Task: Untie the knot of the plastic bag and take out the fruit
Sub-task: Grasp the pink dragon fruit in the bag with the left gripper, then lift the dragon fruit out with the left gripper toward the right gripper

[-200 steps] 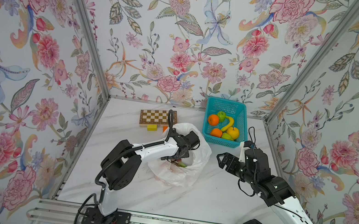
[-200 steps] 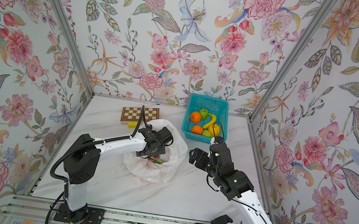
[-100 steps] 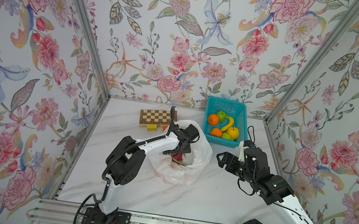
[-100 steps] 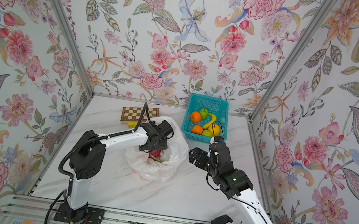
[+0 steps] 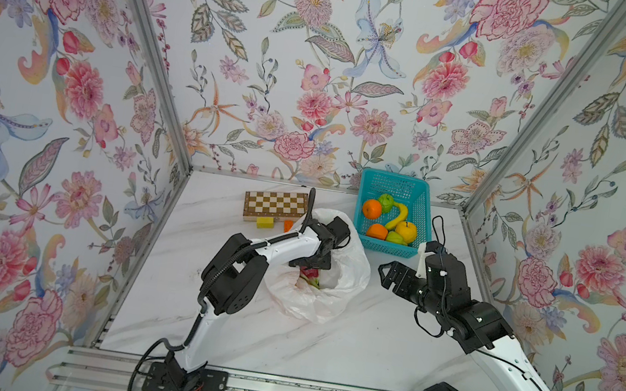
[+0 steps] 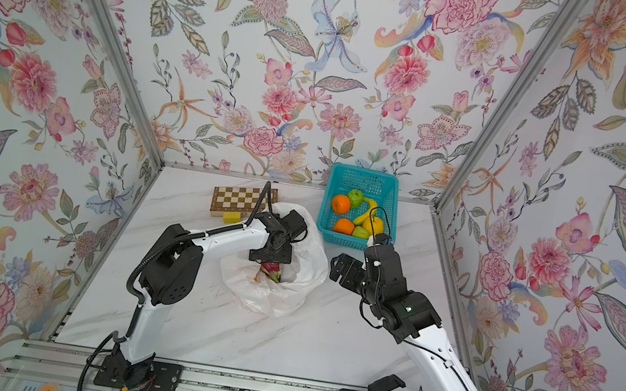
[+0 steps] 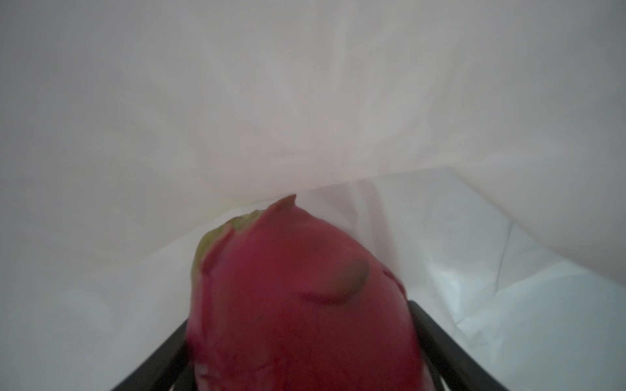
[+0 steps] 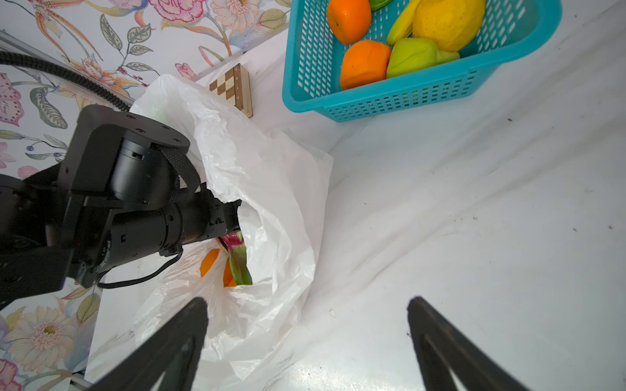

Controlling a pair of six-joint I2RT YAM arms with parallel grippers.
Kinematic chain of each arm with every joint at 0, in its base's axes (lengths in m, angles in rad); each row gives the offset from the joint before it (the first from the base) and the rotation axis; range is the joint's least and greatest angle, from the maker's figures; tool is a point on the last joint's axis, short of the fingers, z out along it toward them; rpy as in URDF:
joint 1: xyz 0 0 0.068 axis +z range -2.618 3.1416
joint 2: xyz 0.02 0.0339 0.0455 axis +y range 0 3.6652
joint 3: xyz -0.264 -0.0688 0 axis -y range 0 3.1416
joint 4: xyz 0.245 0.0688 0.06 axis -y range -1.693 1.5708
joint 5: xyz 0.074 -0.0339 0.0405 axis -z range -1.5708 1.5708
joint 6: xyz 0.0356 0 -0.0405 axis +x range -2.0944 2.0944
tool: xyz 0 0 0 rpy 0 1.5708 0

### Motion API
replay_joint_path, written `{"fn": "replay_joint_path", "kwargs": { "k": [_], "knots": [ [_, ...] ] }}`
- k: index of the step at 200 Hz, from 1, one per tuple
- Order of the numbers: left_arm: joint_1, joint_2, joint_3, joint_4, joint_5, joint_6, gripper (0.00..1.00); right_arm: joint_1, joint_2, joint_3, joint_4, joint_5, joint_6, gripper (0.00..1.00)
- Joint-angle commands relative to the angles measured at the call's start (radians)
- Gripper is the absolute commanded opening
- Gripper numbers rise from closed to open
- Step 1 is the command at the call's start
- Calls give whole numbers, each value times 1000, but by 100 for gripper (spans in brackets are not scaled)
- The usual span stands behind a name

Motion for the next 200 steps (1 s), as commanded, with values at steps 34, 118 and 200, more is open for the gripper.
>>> {"fn": "replay_joint_path", "kwargs": {
  "k": [34,118,200],
  "knots": [
    [9,-88,15,-1,41,10,64,-7,14,58,-15,-4,-27,94],
    [9,-253,-65,94,96,69,59,12,54,32,113,-211,-21,95],
    [9,-467,-284,411,237,129,54,15,252,62,179,-207,122,92]
  ]
}}
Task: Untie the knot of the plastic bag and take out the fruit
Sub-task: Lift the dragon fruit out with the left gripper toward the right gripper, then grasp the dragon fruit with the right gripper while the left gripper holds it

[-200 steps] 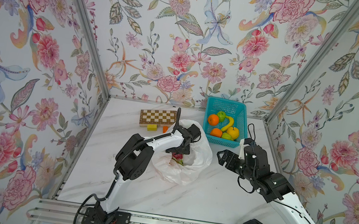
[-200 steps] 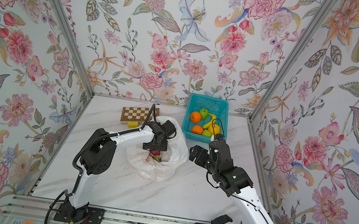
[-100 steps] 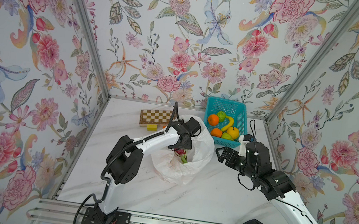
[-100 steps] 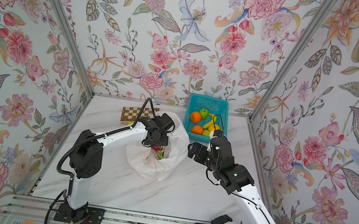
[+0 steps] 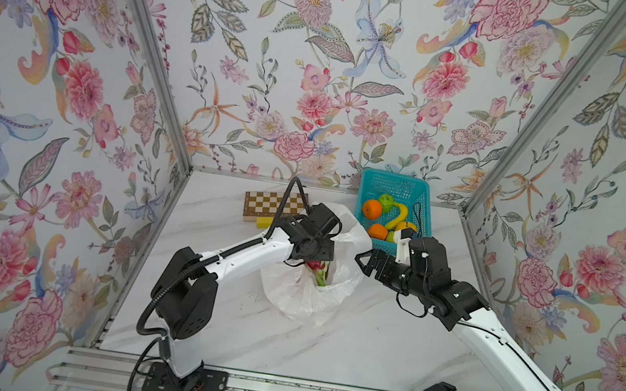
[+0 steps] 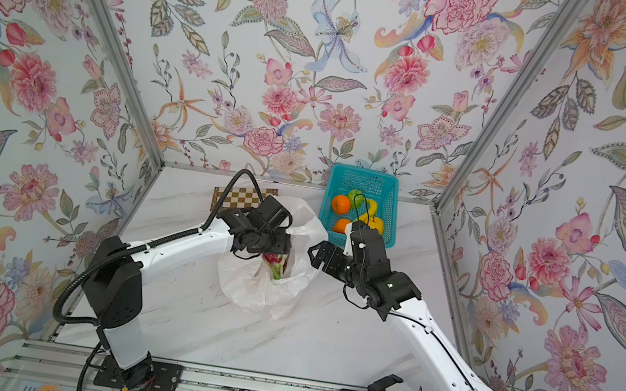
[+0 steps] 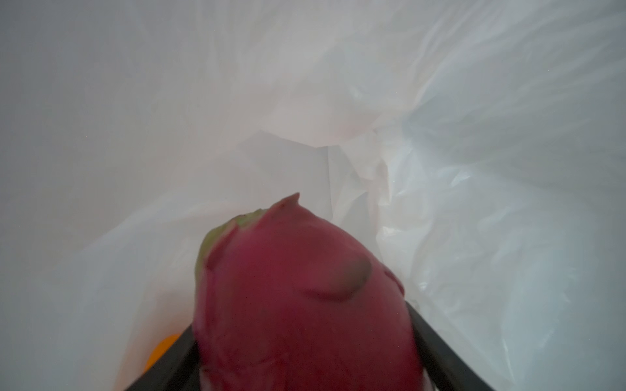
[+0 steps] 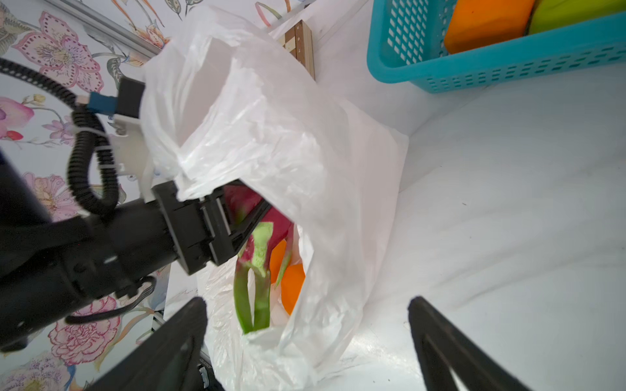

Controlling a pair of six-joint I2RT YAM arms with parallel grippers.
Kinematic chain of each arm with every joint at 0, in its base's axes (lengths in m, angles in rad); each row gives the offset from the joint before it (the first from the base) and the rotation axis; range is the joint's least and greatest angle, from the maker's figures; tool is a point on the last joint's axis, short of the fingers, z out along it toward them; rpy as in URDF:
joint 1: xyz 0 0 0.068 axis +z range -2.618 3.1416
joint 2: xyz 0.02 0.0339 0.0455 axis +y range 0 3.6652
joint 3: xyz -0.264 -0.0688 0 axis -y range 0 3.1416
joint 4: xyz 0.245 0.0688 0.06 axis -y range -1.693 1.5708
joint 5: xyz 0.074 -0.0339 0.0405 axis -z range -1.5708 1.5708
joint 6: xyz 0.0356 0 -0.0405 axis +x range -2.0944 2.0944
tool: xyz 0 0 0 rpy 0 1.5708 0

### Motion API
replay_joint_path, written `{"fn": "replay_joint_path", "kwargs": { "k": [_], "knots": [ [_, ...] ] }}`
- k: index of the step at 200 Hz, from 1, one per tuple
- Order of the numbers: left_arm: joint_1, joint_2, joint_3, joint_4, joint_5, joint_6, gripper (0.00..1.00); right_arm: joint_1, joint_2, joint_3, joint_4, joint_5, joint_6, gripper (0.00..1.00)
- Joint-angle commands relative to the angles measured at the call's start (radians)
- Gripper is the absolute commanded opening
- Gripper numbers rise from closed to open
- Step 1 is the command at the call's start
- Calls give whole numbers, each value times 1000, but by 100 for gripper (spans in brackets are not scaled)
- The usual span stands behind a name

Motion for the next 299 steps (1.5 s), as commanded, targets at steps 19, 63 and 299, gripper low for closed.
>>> {"fn": "replay_joint_path", "kwargs": {
  "k": [19,63,299],
  "knots": [
    [7,-104,-51,172,74,81,53,-18,87,26,9,25,63,90],
    [12,-221,-151,303,152,172,53,-49,195,41,-40,37,105,87],
    [14,-505,-443,949,350,535,52,-126,-33,262,139,-236,101,99]
  ]
}}
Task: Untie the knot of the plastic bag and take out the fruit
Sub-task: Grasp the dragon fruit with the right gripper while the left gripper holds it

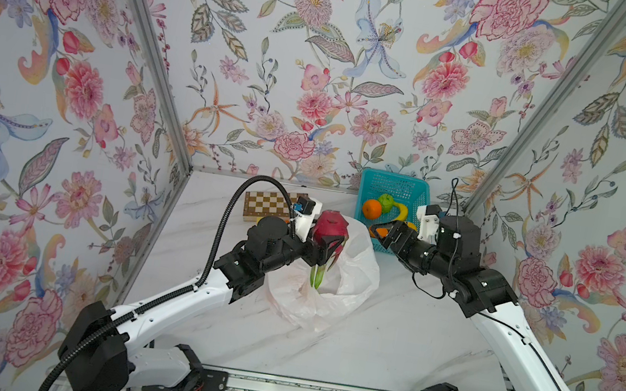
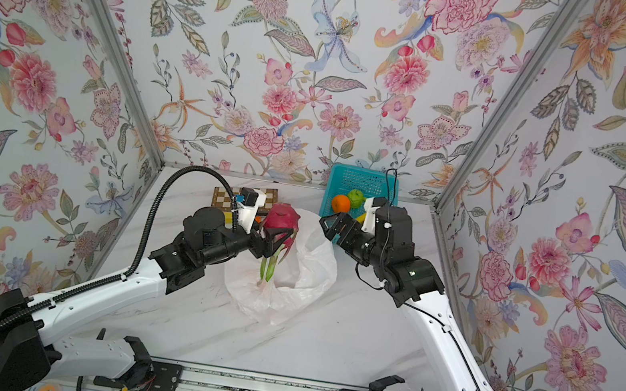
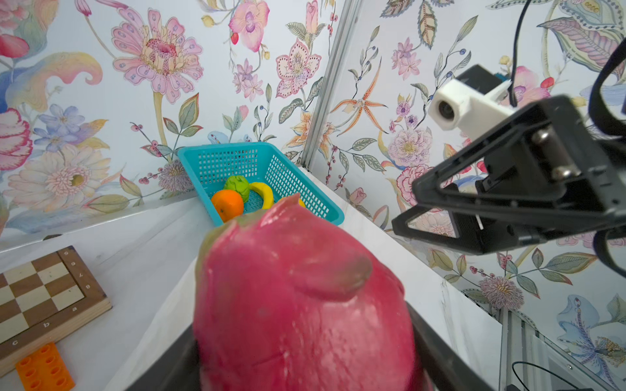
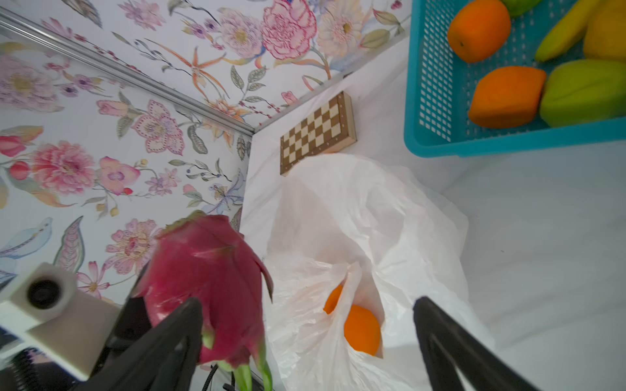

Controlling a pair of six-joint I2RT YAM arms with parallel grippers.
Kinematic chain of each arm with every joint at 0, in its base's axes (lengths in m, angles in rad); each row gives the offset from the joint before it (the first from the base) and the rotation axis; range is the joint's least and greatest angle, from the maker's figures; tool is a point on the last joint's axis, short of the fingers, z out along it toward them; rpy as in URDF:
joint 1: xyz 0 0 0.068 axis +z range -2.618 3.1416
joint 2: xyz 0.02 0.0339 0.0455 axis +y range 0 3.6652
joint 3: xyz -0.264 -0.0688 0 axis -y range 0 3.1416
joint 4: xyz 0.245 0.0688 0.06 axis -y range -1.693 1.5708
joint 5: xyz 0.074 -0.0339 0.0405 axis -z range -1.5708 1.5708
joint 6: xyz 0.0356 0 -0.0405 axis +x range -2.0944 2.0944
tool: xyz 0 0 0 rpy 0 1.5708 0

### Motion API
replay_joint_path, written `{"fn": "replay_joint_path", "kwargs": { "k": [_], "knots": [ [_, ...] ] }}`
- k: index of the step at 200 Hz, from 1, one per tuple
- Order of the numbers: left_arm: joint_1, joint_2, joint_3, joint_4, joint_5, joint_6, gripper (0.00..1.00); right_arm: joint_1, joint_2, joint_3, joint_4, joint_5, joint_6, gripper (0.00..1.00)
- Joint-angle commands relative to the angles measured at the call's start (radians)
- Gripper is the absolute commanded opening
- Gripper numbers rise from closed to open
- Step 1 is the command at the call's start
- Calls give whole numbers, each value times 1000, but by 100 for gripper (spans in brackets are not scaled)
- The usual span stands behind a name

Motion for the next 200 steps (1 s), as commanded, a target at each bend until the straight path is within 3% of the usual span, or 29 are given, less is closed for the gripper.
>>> {"fn": "replay_joint_path", "kwargs": {
  "k": [1,39,85,200],
  "knots": [
    [10,-3,74,83,78,73,52,-12,-17,18,165,-116,48,99],
    [10,28,138,143,140,79,51,-12,12,14,389,-306,151,99],
    [7,74,212,200,214,34,49,17,35,13,508,-414,158,99],
    [-46,162,328,209,272,0,50,78,87,29,511,-464,71,99]
  ]
}}
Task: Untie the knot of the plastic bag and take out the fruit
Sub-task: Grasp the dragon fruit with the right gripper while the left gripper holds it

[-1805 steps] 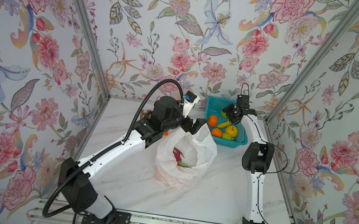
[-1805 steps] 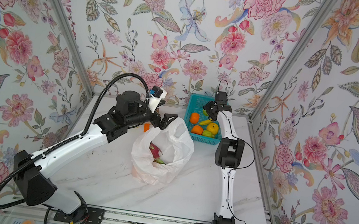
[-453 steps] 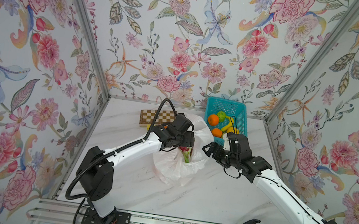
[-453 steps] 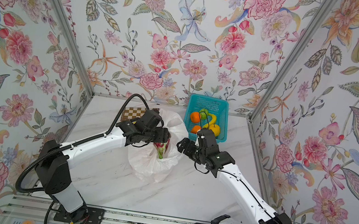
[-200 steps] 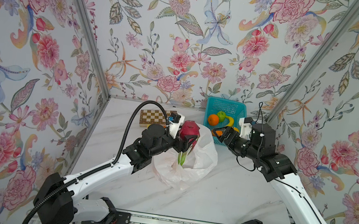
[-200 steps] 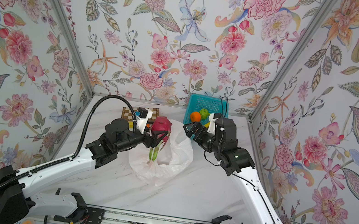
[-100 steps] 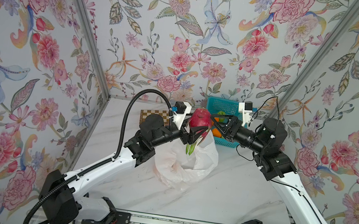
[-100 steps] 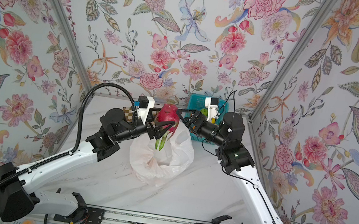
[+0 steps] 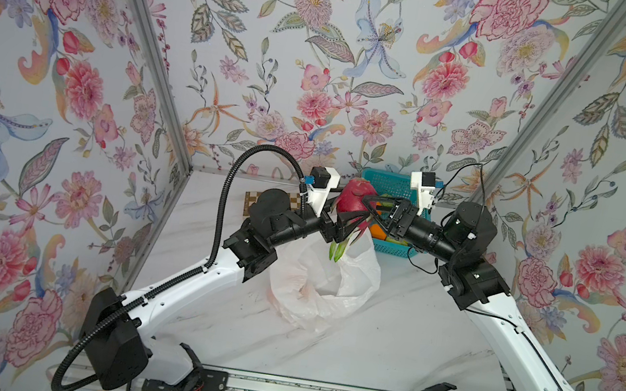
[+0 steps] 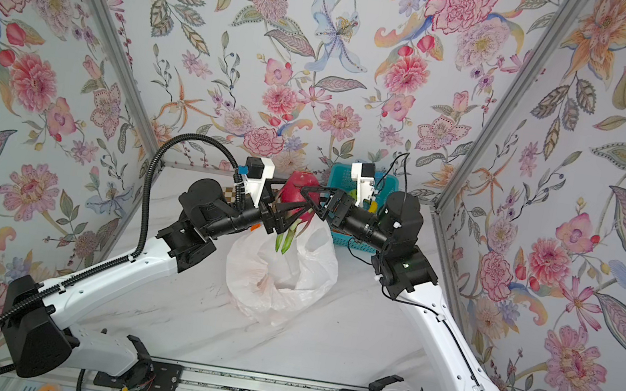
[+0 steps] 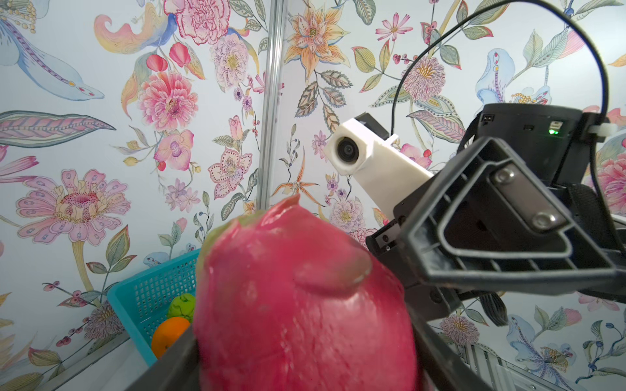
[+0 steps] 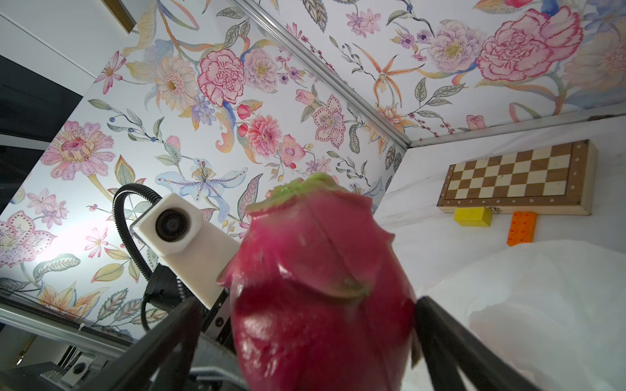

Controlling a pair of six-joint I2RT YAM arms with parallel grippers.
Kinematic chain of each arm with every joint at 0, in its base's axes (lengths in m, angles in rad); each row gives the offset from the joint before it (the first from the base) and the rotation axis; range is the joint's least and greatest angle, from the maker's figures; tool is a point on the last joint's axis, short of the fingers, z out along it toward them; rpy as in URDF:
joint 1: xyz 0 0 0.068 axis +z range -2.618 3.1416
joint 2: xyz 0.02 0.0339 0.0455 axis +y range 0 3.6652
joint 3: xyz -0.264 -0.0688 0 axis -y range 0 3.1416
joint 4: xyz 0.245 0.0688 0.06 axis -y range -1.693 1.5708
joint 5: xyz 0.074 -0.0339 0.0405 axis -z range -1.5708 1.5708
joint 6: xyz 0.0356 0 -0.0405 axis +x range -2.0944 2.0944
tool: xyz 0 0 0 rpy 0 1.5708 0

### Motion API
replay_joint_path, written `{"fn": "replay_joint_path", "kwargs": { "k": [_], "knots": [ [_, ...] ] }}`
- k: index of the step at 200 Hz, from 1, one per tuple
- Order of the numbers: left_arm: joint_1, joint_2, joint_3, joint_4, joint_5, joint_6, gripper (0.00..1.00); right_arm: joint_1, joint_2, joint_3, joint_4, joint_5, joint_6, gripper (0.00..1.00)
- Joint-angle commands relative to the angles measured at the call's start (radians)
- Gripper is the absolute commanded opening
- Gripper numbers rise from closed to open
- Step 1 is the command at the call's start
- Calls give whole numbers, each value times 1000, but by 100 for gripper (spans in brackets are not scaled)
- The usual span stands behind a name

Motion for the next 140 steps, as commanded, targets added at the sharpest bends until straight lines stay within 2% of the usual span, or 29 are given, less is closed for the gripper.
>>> {"fn": "replay_joint_path", "kwargs": {
  "k": [1,13,22,27,55,84,98,125,140],
  "knots": [
    [-46,31,63,64,78,-36,49,48,18,14,-6,-98,-42,99],
    [-49,37,82,37,84,-26,49,47,18,33,-164,7,-119,99],
    [-53,36,99,-6,78,6,49,43,22,64,-336,173,-160,99],
    [-57,35,105,-33,71,30,49,36,22,72,-388,215,-165,99],
    [-75,30,131,-129,69,128,49,5,22,8,-248,89,-68,99],
    [-77,41,148,-127,89,123,50,26,49,0,-147,10,-26,96],
    [-80,48,149,-111,92,115,49,33,47,-1,-124,9,-29,90],
    [-88,63,141,-77,110,95,50,28,41,3,-96,4,-14,72],
    [-90,67,138,-92,101,100,55,25,35,12,-103,18,-12,64]
  ]
}}
